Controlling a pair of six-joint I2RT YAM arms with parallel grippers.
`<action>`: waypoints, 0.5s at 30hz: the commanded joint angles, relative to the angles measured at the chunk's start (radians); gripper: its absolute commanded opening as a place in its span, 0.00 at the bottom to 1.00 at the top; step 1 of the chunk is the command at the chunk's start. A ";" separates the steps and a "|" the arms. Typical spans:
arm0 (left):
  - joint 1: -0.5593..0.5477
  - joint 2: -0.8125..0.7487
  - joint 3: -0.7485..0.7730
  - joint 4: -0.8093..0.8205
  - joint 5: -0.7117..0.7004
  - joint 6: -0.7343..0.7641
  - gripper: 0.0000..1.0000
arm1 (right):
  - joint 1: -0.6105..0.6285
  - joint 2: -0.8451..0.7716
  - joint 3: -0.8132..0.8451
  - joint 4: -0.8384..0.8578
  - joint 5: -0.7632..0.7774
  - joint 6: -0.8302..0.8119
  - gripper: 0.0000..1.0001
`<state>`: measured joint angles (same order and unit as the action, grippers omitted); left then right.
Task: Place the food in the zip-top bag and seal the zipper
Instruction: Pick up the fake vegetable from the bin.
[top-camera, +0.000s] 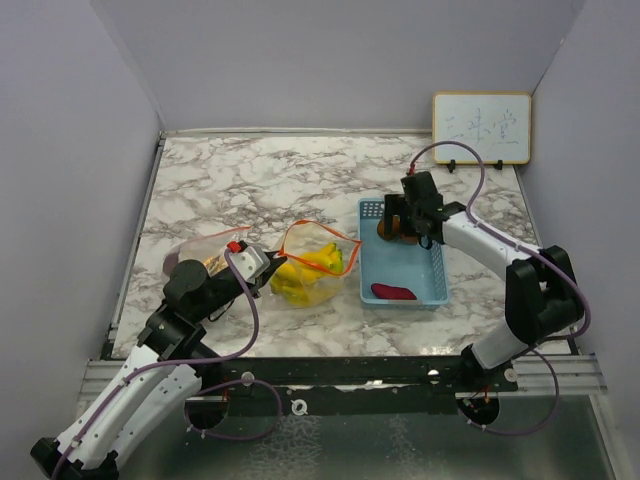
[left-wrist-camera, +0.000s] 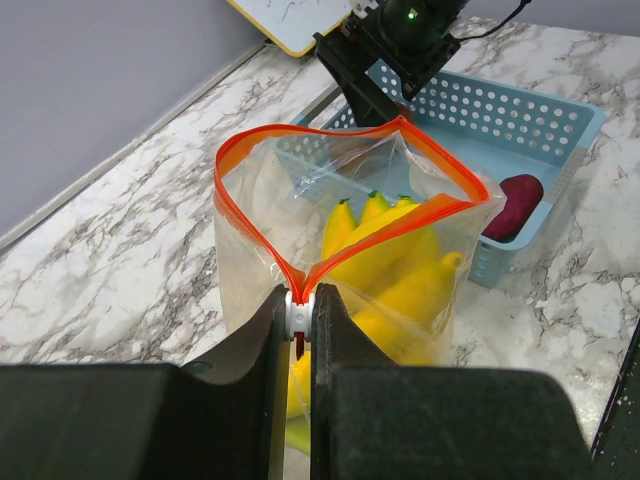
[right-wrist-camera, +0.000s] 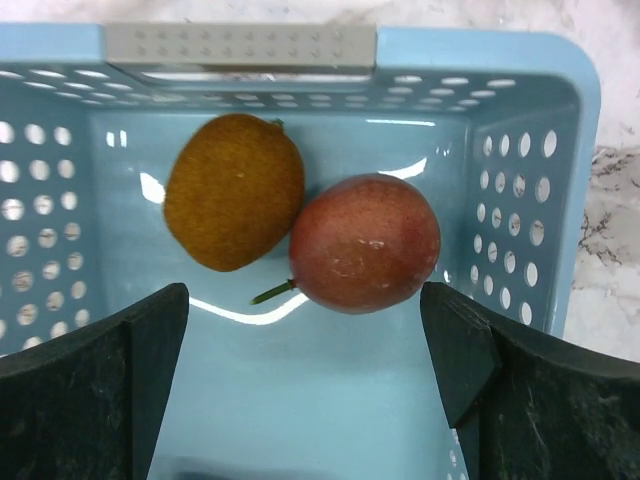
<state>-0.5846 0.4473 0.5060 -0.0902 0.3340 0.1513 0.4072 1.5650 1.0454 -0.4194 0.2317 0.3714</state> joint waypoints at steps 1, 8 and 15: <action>0.000 -0.006 0.000 0.042 0.028 -0.003 0.00 | -0.009 0.030 -0.024 0.037 0.057 0.028 1.00; 0.000 -0.008 0.002 0.037 0.026 -0.001 0.00 | -0.018 0.087 -0.040 0.070 0.081 0.022 0.89; 0.000 -0.012 0.002 0.034 0.021 -0.004 0.00 | -0.022 0.127 -0.031 0.080 0.149 0.004 0.63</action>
<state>-0.5846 0.4473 0.5060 -0.0902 0.3397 0.1513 0.3912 1.6703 1.0122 -0.3786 0.3016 0.3862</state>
